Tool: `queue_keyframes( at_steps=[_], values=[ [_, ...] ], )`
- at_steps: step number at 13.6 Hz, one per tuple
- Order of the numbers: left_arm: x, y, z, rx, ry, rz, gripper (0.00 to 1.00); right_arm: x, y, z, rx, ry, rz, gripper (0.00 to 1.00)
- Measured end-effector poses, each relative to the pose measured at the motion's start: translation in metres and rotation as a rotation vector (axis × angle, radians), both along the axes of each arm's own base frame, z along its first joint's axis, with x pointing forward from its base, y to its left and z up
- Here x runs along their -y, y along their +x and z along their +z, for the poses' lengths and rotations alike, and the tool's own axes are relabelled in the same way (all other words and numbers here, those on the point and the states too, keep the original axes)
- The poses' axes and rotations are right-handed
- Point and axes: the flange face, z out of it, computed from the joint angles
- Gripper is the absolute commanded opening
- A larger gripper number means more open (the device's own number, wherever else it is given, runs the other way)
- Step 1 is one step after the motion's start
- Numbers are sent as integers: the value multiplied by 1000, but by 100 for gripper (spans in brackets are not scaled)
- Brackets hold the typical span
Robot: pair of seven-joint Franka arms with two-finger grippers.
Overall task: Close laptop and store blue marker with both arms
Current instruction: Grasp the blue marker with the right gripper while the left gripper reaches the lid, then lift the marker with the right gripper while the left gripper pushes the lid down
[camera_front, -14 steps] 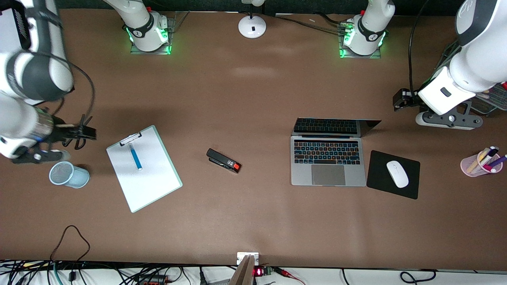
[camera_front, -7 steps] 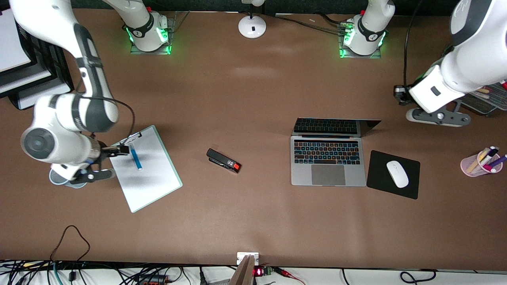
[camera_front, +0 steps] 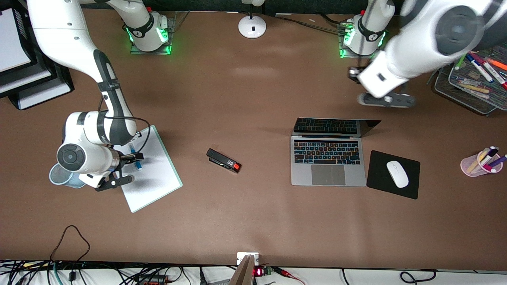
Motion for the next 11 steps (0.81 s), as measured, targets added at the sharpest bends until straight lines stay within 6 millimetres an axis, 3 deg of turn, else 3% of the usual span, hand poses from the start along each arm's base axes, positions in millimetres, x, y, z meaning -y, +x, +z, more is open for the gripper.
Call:
queue_keyframes(
  at_steps=[2,7,11],
  values=[
    [16,-12,-25,0,11,-9,0,0,4,-15,28,22,28,99],
    [17,-38,-113,81,21,13,0,0,6,-22,46,25,52,71],
    [-4,-42,-176,185,44,19,0,0,5,-23,43,28,71,50]
  ],
)
